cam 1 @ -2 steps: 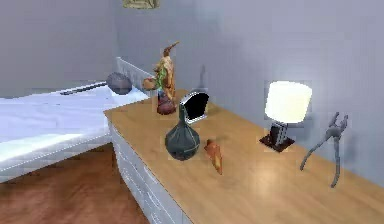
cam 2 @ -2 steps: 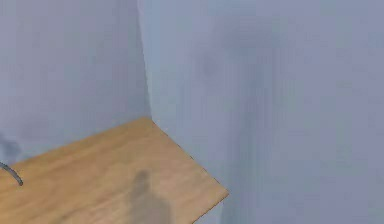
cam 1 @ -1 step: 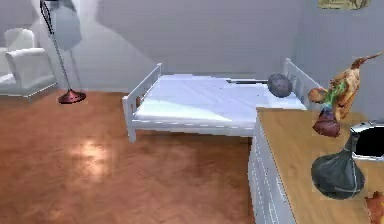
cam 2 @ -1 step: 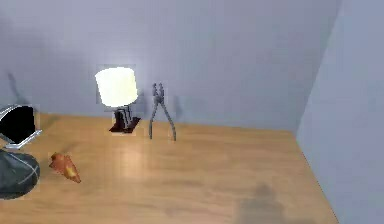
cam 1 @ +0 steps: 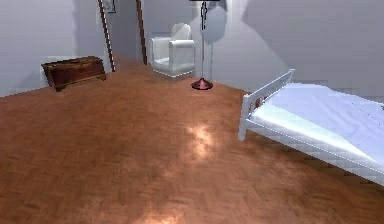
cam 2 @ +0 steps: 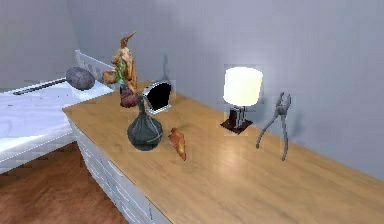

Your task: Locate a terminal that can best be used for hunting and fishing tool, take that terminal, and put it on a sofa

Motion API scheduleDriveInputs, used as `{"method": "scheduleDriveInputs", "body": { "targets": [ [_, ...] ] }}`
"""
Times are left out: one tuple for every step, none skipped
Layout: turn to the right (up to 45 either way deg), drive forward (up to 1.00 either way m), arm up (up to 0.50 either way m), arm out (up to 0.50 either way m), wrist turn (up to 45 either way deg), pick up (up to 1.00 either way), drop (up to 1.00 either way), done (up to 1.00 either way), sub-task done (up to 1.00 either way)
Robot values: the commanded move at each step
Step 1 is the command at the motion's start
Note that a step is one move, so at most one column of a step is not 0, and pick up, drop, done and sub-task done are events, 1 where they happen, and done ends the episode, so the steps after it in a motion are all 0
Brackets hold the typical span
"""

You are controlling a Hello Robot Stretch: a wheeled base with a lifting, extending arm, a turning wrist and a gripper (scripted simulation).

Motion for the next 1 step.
{"method": "scheduleDriveInputs", "body": {
  "targets": [
    [0.0,0.0,0.5,0.0,0.0,0.0,0.0,0.0,0.0]
  ]
}}
